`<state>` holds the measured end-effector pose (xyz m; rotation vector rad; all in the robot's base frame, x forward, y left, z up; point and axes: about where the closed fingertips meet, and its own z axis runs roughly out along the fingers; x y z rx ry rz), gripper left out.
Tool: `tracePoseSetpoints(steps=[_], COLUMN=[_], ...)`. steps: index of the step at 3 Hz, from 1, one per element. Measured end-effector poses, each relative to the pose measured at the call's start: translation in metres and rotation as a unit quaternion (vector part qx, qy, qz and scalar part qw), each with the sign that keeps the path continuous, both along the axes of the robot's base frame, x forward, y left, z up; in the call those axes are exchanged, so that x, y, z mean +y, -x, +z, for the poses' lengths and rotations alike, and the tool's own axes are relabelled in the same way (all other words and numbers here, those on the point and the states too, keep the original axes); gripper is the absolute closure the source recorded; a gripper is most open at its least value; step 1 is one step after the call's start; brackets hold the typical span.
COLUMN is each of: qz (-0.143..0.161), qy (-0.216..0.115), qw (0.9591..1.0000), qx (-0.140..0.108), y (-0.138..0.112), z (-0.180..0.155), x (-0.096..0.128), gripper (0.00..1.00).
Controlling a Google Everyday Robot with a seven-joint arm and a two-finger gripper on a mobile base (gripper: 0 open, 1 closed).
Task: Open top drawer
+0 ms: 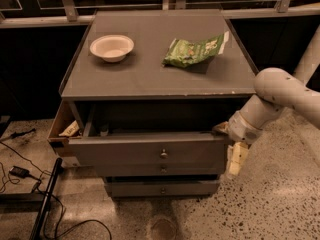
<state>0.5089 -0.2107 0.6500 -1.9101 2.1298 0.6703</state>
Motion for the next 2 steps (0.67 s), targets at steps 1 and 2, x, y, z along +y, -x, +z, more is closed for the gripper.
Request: tracePoseSetpoints(steps=[1, 2], qz=[-0.006, -0.014], qy=[-0.001, -0.004], qw=[0.9998, 0.9984], qx=[0.020, 0.055], y=[0.023, 0.061], z=[0.004, 0.013], x=[-0.009, -0.020], gripper=[0.00, 0.00])
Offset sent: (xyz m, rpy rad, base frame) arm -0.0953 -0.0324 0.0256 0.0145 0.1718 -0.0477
